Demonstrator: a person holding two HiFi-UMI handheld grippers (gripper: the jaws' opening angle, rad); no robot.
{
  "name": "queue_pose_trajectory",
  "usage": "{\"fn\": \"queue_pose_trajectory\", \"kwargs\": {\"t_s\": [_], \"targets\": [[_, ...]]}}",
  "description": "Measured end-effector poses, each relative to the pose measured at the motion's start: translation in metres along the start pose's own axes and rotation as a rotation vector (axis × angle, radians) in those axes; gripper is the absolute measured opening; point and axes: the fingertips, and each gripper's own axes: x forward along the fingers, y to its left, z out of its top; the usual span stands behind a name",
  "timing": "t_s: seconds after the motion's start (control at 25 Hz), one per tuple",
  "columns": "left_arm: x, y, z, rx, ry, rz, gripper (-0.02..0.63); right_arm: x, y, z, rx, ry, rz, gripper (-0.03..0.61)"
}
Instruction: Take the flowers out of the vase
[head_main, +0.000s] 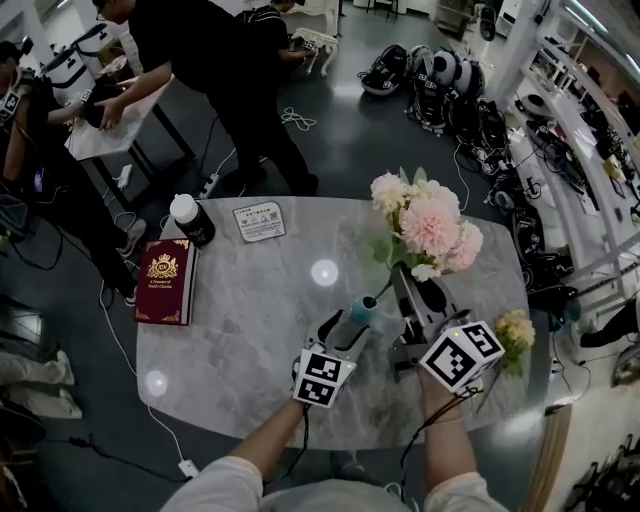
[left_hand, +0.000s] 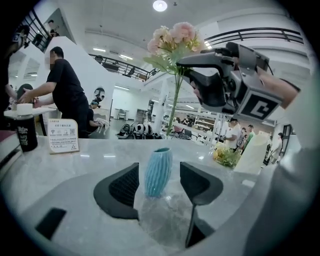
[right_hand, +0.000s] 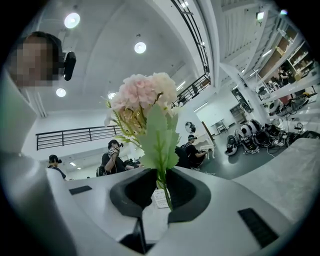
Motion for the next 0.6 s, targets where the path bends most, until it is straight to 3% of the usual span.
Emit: {"fn": "queue_pose_trajectory", "kwargs": {"t_s": [0.28,0.6], "targets": [[-0.039,-0.008,0.042,-0.014,-0.058,0.055,0.261,-0.027,0.019,0.015,0.012,0.0,0.004,0.057],[-0.085,-0.019,0.055,-0.056,-0.09,0.153,0.255,-0.068,0.045,0.015,0.039,0.01,0.052,0.057]]}}
